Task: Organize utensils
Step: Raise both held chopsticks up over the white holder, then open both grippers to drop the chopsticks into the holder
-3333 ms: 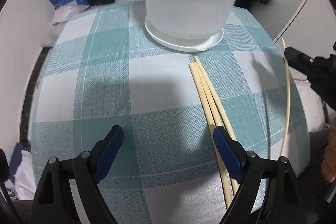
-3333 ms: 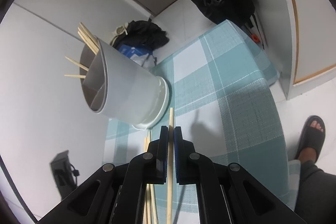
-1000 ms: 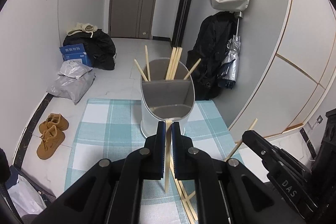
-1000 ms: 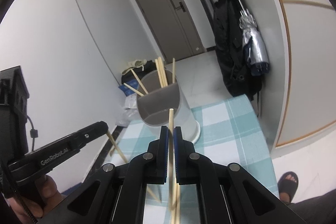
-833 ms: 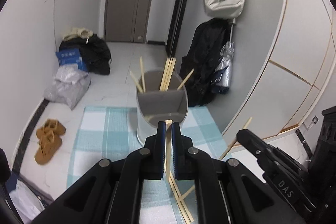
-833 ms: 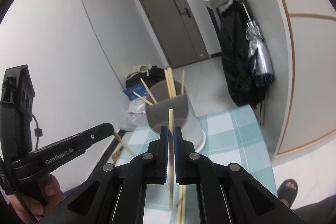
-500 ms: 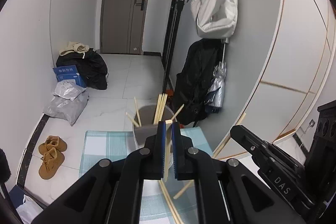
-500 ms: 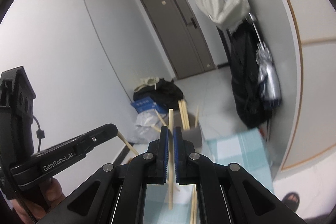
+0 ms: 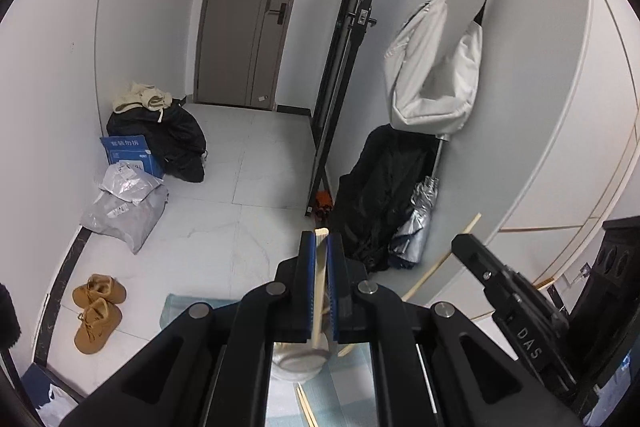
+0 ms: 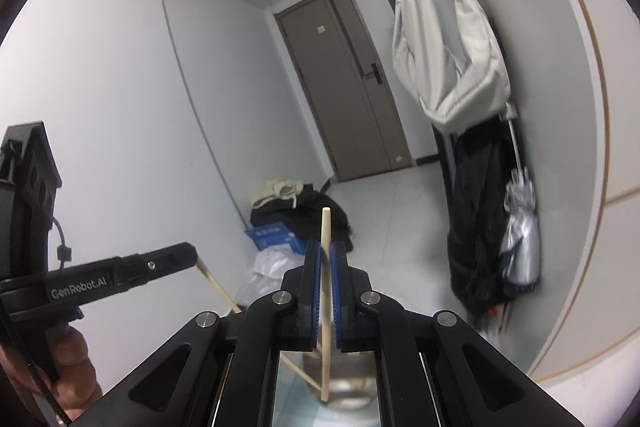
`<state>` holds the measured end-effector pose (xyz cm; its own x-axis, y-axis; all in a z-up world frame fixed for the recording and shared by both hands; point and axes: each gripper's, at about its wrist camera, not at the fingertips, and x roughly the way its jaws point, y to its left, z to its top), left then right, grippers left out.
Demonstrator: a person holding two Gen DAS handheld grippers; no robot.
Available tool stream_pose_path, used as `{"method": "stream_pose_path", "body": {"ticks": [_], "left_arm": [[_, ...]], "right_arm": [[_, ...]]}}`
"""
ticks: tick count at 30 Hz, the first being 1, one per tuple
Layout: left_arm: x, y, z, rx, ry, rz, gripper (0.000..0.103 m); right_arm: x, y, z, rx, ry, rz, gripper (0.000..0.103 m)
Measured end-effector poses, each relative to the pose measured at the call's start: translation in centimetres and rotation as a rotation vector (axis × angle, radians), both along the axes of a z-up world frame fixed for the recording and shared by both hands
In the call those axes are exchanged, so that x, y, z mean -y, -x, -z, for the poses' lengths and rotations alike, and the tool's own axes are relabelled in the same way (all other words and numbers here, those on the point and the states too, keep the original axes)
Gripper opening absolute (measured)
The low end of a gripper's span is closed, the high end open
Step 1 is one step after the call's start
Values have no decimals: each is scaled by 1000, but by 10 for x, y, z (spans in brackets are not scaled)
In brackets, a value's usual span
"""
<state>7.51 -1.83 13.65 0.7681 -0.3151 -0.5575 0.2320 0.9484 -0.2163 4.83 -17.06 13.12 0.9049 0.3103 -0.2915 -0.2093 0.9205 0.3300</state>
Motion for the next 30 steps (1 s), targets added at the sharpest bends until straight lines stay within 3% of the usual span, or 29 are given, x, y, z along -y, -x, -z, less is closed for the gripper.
{"method": "stream_pose_path", "body": {"ticks": [9, 19, 30], "left_arm": [[1, -37, 18, -4, -81, -42, 2], [-3, -64, 46, -65, -88, -9, 2], [-6, -72, 74, -122, -92, 55, 2]], "right_arm": [[-1, -51, 0, 45, 39, 8, 4], [-13, -93, 48, 17, 73, -7, 4], [-27, -100, 84, -13, 134, -66, 4]]}}
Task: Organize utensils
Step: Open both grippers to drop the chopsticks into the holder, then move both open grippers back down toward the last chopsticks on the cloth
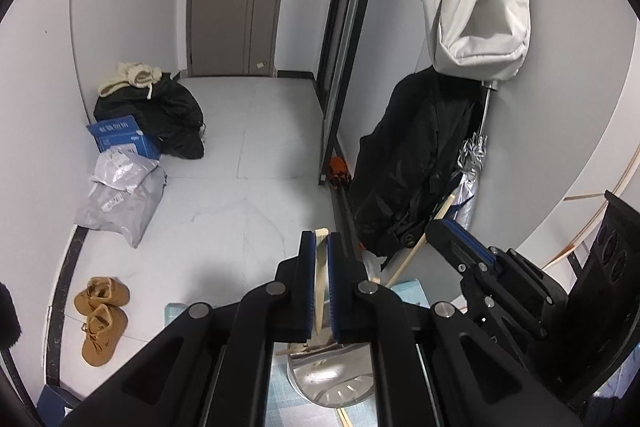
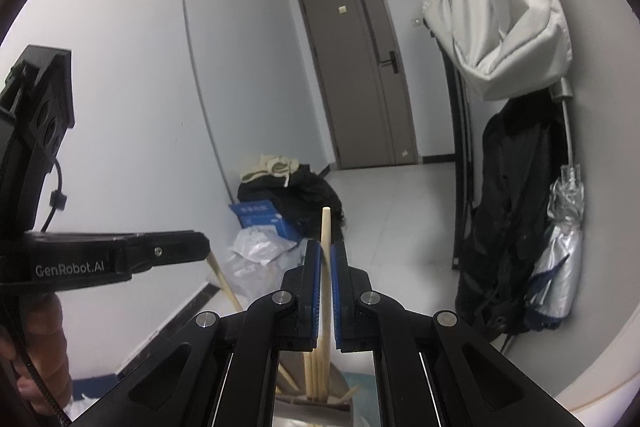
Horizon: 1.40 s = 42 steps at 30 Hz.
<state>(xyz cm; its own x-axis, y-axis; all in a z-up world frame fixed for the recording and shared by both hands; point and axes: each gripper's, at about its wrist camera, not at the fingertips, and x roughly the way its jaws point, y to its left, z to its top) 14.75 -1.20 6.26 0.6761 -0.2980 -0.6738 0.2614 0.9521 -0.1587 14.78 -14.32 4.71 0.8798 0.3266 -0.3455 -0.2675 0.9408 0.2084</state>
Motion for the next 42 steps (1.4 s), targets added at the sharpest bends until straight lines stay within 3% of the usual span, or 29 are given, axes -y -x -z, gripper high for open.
{"method": "stream_pose_path", "body": {"ticks": [9, 12, 14, 16, 21, 25, 28, 42], "left_arm": [[2, -3, 26, -23, 2, 2, 3], [-1, -2, 33, -44, 27, -3, 11], [-1, 2, 35, -42, 35, -1, 25], [-2, 8, 35, -32, 37, 2, 45], [-5, 28, 27, 16, 25, -19, 49], [-8, 43, 25, 26, 12, -53, 61], [-11, 59, 22, 58, -9, -87, 62], [-19, 117, 21, 120, 3, -154, 82]], "right_arm": [[1, 1, 29, -88, -20, -29, 5], [2, 2, 38, -128, -22, -42, 7], [3, 4, 43, -148, -24, -51, 7], [4, 9, 45, -171, -28, -62, 7], [10, 31, 39, -159, -22, -56, 12], [18, 50, 34, -161, -23, -26, 19], [23, 65, 31, -162, -26, -7, 25], [30, 139, 17, -114, -4, 33, 44]]}}
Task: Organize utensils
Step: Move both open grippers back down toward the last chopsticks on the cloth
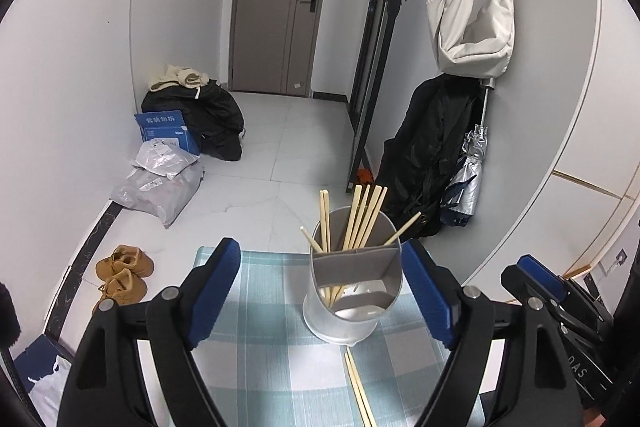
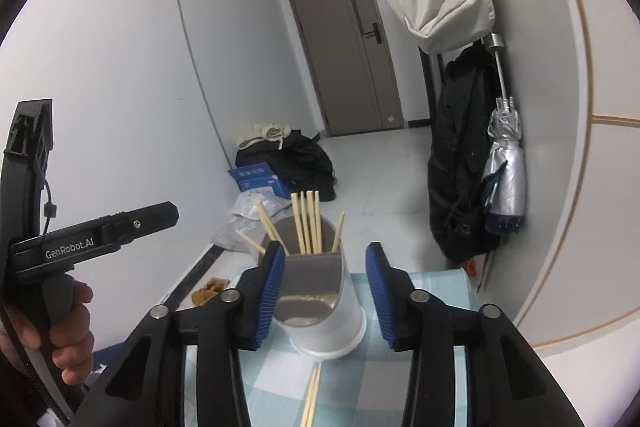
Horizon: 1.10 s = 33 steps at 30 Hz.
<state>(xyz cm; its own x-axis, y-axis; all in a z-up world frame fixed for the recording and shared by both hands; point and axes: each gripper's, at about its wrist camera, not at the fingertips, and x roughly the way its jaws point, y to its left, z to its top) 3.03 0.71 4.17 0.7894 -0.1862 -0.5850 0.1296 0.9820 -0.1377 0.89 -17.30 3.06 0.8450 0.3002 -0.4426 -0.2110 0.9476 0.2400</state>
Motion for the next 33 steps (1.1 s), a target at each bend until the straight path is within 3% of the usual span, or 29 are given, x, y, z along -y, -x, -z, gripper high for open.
{"method": "stream_pose_path", "body": {"ticks": [7, 9, 18, 26, 33], "left_arm": [[-6, 25, 6, 17, 16, -15, 89], [-6, 32, 8, 28, 13, -18, 92], [-10, 51, 27, 54, 29, -29, 93], [-10, 57, 60, 69, 24, -20, 93], [-23, 32, 110, -33, 43, -54, 93]], "right_arm": [[-2, 28, -1, 6, 1, 14, 56], [-2, 34, 0, 9, 5, 17, 65], [-5, 55, 16, 23, 21, 23, 79], [-18, 63, 44, 30, 75, -12, 83], [-25, 56, 85, -59, 131, -12, 83]]}}
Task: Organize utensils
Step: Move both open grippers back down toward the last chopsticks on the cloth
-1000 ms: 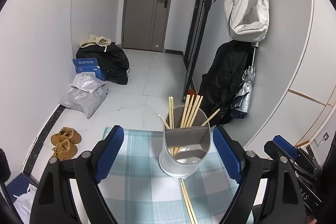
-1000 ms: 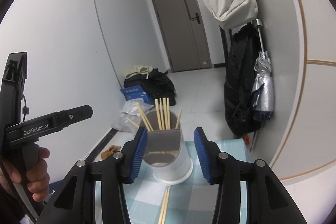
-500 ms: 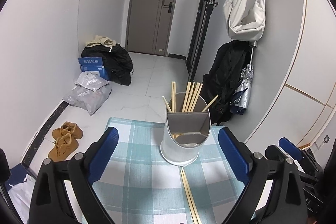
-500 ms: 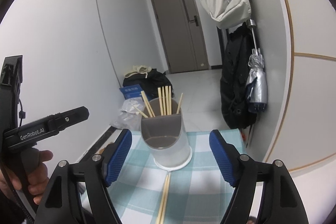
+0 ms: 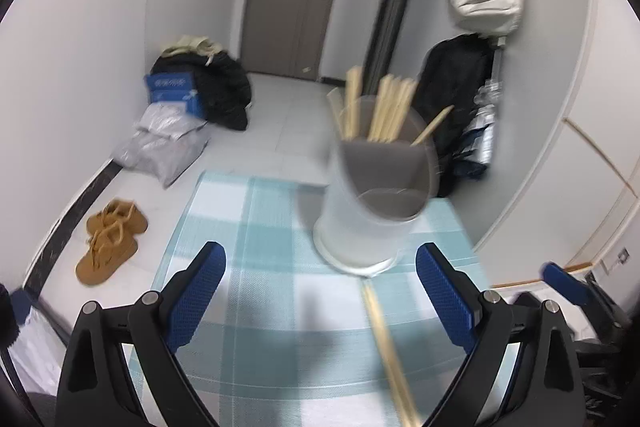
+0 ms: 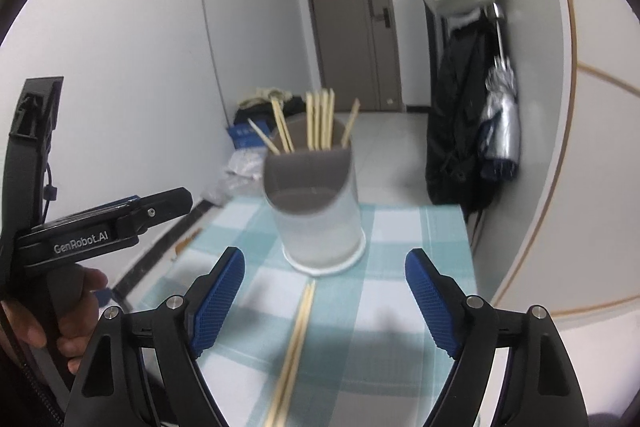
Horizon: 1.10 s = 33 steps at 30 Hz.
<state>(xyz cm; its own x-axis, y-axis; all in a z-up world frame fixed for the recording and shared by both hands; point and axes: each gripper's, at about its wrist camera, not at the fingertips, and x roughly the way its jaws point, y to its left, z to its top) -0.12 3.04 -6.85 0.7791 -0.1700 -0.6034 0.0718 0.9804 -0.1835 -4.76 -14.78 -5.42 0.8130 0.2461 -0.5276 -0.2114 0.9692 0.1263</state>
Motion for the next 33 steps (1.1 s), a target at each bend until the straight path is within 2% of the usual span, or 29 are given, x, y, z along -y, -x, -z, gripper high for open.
{"method": "stream_pose_path", "body": {"ticks": [3, 5, 8, 11, 14, 18, 21, 24, 27, 29, 32, 33], "left_arm": [[-11, -11, 24, -72, 21, -15, 93], [-14, -19, 29, -109, 33, -21, 93], [-15, -22, 24, -91, 19, -34, 93], [-16, -24, 21, -69, -13, -53, 93], [-23, -30, 26, -95, 3, -68, 93], [-33, -40, 36, -151, 3, -117, 93], [-45, -45, 43, -193, 49, -164, 93], [-51, -48, 44, -219, 78, -176, 93], [-53, -46, 40, -211, 94, -186, 93], [-51, -46, 39, -205, 99, -188, 93], [-54, -45, 36, -191, 99, -220, 93], [-55, -46, 36, -188, 101, -225, 93]], "right_arm": [[1, -6, 16, -56, 8, 12, 83], [-1, -11, 26, -91, 27, 9, 83], [-8, -22, 40, -150, 76, -3, 82], [-15, -36, 54, -226, 83, -27, 81], [-22, -56, 69, -301, 122, -22, 80], [-30, -80, 88, -377, 165, -23, 73], [-36, -90, 99, -404, 193, -34, 66], [-40, -94, 106, -419, 188, -44, 64], [-45, -96, 112, -440, 214, -60, 53], [-49, -94, 113, -443, 231, -74, 53], [-58, -92, 111, -428, 306, -73, 53], [-61, -92, 111, -431, 325, -73, 50]]}}
